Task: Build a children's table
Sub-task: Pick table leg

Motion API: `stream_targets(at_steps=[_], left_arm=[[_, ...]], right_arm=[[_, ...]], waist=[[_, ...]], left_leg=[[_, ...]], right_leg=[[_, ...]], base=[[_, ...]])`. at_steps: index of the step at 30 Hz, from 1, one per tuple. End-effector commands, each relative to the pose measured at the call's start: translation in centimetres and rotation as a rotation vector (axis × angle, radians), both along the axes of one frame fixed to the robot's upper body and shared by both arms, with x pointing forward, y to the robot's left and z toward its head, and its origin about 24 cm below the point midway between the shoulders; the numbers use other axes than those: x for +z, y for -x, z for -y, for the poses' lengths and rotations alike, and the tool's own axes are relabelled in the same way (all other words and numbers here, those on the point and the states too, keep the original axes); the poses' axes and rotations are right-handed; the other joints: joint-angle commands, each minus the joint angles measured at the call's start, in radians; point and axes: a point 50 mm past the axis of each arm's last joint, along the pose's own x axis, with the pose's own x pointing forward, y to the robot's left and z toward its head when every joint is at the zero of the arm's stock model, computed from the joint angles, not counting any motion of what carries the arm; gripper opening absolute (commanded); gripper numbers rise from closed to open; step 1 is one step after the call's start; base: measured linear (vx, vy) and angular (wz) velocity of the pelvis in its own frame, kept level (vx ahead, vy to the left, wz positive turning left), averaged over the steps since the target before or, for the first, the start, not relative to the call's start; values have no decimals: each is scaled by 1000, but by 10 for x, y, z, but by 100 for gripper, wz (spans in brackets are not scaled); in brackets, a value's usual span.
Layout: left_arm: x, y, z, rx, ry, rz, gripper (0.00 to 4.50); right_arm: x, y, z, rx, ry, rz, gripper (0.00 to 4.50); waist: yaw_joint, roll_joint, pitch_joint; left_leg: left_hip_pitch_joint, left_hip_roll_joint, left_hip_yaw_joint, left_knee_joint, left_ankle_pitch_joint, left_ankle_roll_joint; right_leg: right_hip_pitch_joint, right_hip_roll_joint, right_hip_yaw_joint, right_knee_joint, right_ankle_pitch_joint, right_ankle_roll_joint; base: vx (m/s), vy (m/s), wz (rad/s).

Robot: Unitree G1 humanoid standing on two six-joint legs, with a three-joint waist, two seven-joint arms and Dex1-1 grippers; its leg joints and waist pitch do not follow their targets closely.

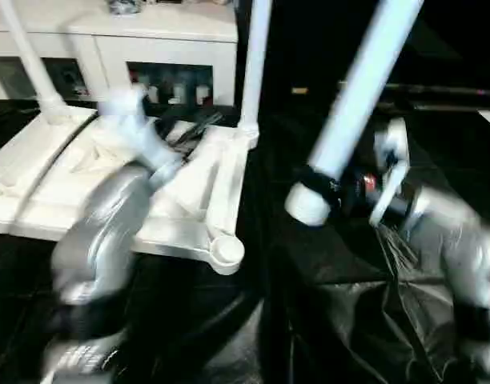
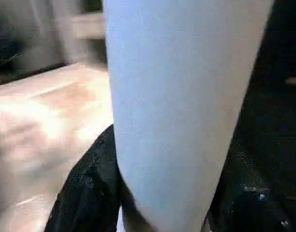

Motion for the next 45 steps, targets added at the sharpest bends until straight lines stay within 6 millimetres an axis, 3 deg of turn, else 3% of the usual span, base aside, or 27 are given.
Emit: stream_targets(at_steps=[1, 10, 13, 14, 16, 18, 19, 20, 21, 22, 23, 25, 26, 27, 28, 29, 30, 31, 32, 33, 34, 35, 36, 37, 39, 41, 45], left_arm=[[3, 8, 1, 13, -67, 30, 307], [-43, 41, -20, 249, -99, -20, 307], [-48, 42, -21, 281, -107, -37, 307], [-49, 42, -19, 292, -110, -36, 307], [-47, 43, -17, 291, -104, -24, 307], [-44, 44, -18, 308, -188, -7, 307], [-44, 44, -19, 297, -227, 1, 307], [-44, 44, -19, 297, -227, 1, 307], [-44, 44, -18, 290, -216, 0, 307], [-44, 44, -18, 291, -185, 1, 307], [-44, 44, -17, 291, -183, 2, 307], [-44, 44, -14, 275, -148, 1, 307], [-44, 43, -12, 269, -130, 0, 307], [-44, 43, -12, 268, -127, -4, 307], [-45, 43, -10, 266, -125, -16, 307], [-45, 42, -9, 264, -133, -15, 307], [-45, 42, -8, 262, -138, -15, 307], [-45, 42, -8, 262, -138, -14, 307], [-45, 42, -7, 256, -143, -11, 307], [-44, 40, -7, 254, -168, -3, 307], [-44, 39, -7, 249, -190, 1, 307], [-44, 38, -6, 245, -196, 2, 307], [-43, 36, -5, 235, -195, 1, 307], [-43, 34, -4, 225, -181, 2, 307], [-43, 31, -2, 212, -182, -3, 307], [-44, 28, 1, 199, -186, -13, 307], [-46, 25, 2, 178, -171, -26, 307]], right_arm=[[5, 4, 4, -102, 12, 66, 191], [-49, 35, 5, -320, -1, -55, 191], [-56, 39, 3, -316, -75, -89, 191], [-60, 39, 0, -320, -82, -102, 191], [-62, 37, -3, -302, -45, -104, 191], [-66, 35, -9, -270, 7, -107, 191], [-66, 33, -11, -257, 15, -108, 191], [-66, 33, -11, -257, 15, -108, 191], [-66, 33, -12, -247, 21, -101, 191], [-65, 33, -14, -232, 32, -88, 191], [-65, 33, -14, -231, 31, -87, 191], [-65, 34, -15, -220, 23, -84, 191], [-65, 34, -15, -222, 20, -83, 191], [-65, 34, -15, -224, 9, -85, 191], [-65, 33, -14, -240, -33, -91, 191], [-65, 32, -14, -241, -36, -89, 191], [-65, 32, -14, -241, -35, -86, 191], [-65, 32, -14, -241, -34, -86, 191], [-65, 31, -14, -242, -27, -83, 191], [-65, 31, -13, -247, -26, -80, 191], [-65, 31, -13, -250, -25, -78, 191], [-65, 31, -12, -253, -24, -77, 191], [-65, 31, -12, -258, -25, -75, 191], [-65, 31, -11, -266, -34, -75, 191], [-65, 32, -10, -269, -32, -72, 191], [-64, 33, -9, -277, -31, -69, 191], [-61, 35, -8, -305, -37, -50, 191]], waist=[[-4, 25, -70], [-15, 24, -59], [-2, 16, -59], [14, 3, -60], [27, 12, -59], [19, 30, -56], [-3, 58, -65], [-32, 83, -71], [-33, 96, -78], [-39, 100, -60], [-41, 102, -60], [-46, 109, -67], [-42, 108, -66], [-29, 100, -58], [-19, 56, -57], [1, 39, -69], [4, 4, -62], [14, 11, -60], [35, 11, -50], [41, 10, -51], [42, 9, -57], [43, 18, -66], [41, 39, -73], [5, 93, -85], [-13, 119, -72], [-30, 117, -61], [-39, 109, -48]], left_leg=[[30, 32, -21, -80, -261, -71], [16, 25, -22, -87, -355, -27], [-2, 20, -26, -41, -267, 82], [-24, 20, -45, -1, -200, 124], [-52, 28, -86, 54, -153, 150], [-40, 28, -100, -18, -179, 149], [22, 22, -74, -81, -257, 149], [7, -13, -148, -116, -226, 264], [42, -14, -176, -104, -163, 283], [17, 37, -263, -123, -207, 155], [29, 56, -304, -137, -278, 89], [37, 54, -384, -160, -476, -1], [29, 38, -392, -165, -512, -14], [-16, -26, -383, -195, -611, -62], [-26, -11, -282, -149, -662, -28], [-7, -67, -215, -23, -536, -5], [-16, -89, -170, 102, -317, 37], [-96, -107, -180, 168, -101, 57], [-119, -94, -179, 166, -88, 52], [-112, -80, -182, 169, -134, 55], [-85, -67, -175, 148, -179, 55], [-68, -63, -155, 74, -134, 57], [-40, -48, -150, 24, -100, 69], [58, 28, -168, -63, -91, 164], [33, 60, -184, -94, -220, 136], [33, 26, -158, -106, -536, -11], [39, -4, -125, -105, -682, -94]], right_leg=[[31, -56, 31, -86, -253, -127], [26, -67, 41, -112, -387, -83], [40, -149, 94, -151, -566, -64], [55, -205, 127, -167, -652, -52], [60, -269, 164, -183, -711, -67], [51, -183, 92, -156, -631, -127], [8, -47, 13, -103, -448, -144], [41, 28, -76, -12, -224, -163], [9, 34, -81, 22, -163, -168], [17, 19, -59, 58, -99, -122], [4, 17, -56, 72, -145, -114], [2, 22, -30, 114, -244, -85], [5, 24, -22, 119, -242, -89], [33, 29, -5, 115, -210, -124], [32, -27, 53, 49, -172, -89], [1, -170, 129, -83, -386, -120], [6, -221, 157, -160, -507, -90], [72, -216, 188, -141, -573, 40], [90, -217, 182, -130, -538, 52], [87, -221, 197, -124, -494, 4], [93, -196, 184, -119, -412, -115], [110, -120, 135, -103, -279, -216], [102, -87, 106, -88, -216, -245], [26, 11, 15, -20, -116, -217], [34, 1, -1, 0, -81, -184], [47, -29, 1, -46, -93, -145], [40, -60, 16, -102, -377, -68]], base=[[0, 0, 0], [0, 0, 0], [0, 0, 0], [0, 0, 0], [-17, 117, -9], [-12, 181, -10], [-23, 197, 6], [-23, 197, 6], [-34, 197, 42], [-32, 160, 61], [-32, 160, 61], [-56, 55, 54], [-68, 32, 55], [-84, -11, 57], [-87, -83, 41], [-87, -83, 41], [-107, -86, 2], [-52, -15, -25], [-52, -15, -25], [0, 0, 0], [-86, 88, 5], [-86, 88, 5], [-86, 142, 6], [-84, 173, 15], [-81, 171, 13], [-77, 148, 6], [-43, 56, 6]])
